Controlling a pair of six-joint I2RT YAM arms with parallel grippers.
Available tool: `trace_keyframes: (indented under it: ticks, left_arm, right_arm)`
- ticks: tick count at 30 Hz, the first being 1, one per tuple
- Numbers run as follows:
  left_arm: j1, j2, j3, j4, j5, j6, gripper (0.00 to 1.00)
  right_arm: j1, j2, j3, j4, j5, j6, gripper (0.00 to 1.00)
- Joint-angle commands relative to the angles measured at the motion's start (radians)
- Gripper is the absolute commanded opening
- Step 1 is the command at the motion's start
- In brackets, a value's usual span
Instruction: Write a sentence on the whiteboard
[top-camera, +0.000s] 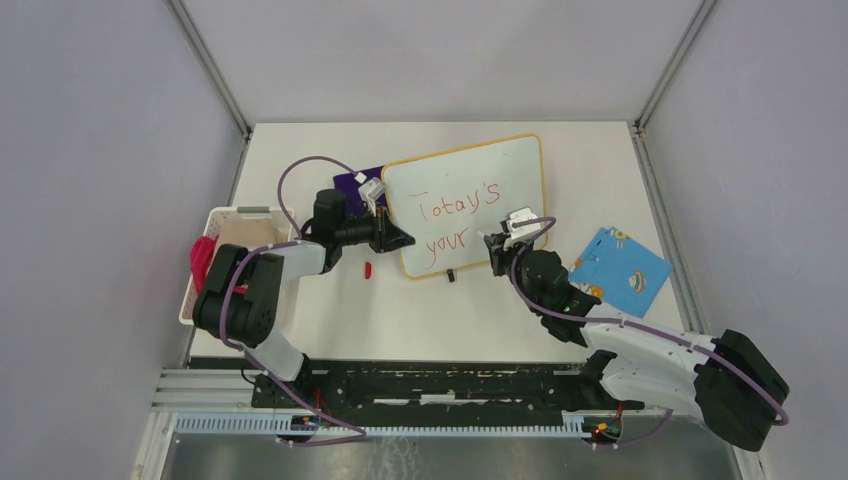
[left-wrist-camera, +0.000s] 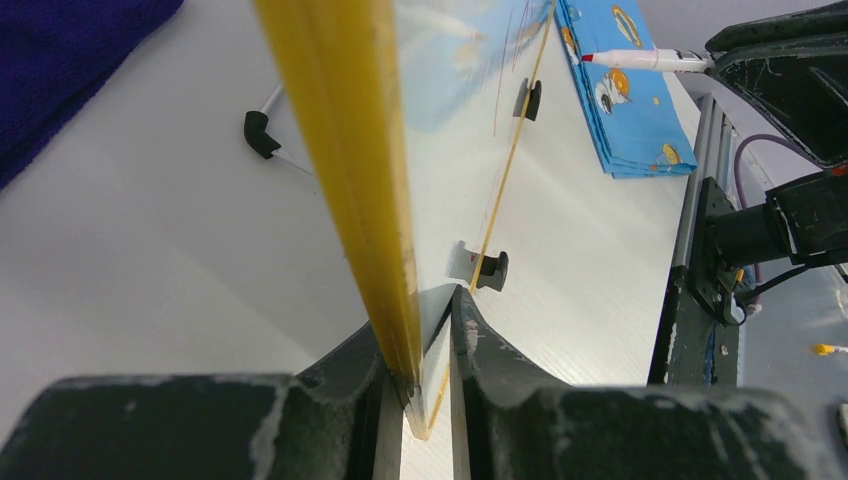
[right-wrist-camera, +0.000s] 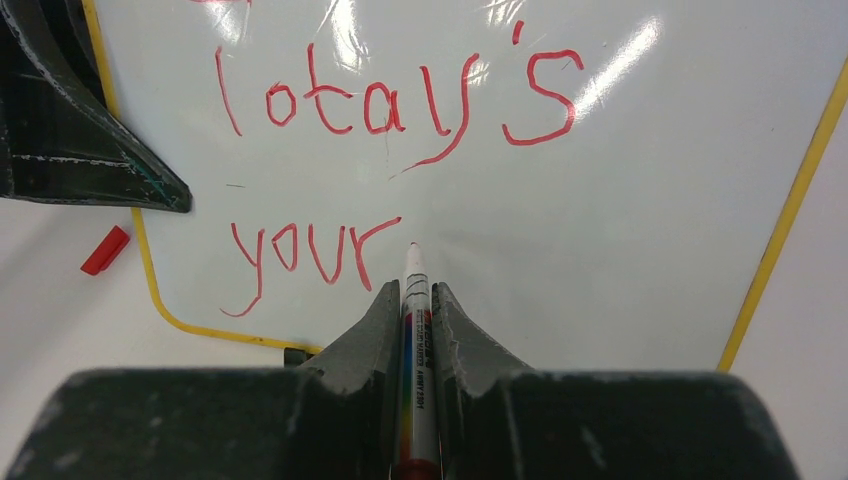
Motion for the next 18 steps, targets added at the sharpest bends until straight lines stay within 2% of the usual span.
trace_keyframes:
  ticks: [1,8,18]
  left_arm:
    - [-0.019,0.060,-0.017,-0.128,-0.180,0.113,0.02]
    - [-0.019,0.060,-0.016,-0.129,-0.180,0.113,0.02]
    - [-0.020,0.060,-0.016,-0.129,-0.178,0.112,0.02]
  right_arm:
    - [0.012,-0.006,0.007,0.035,0.028,-0.019,0.00]
    - [-0.010,0.008,-0.015,0.042,0.023,0.044,0.00]
    - [-0.010,0.005,-0.022,0.049,0.019,0.042,0.00]
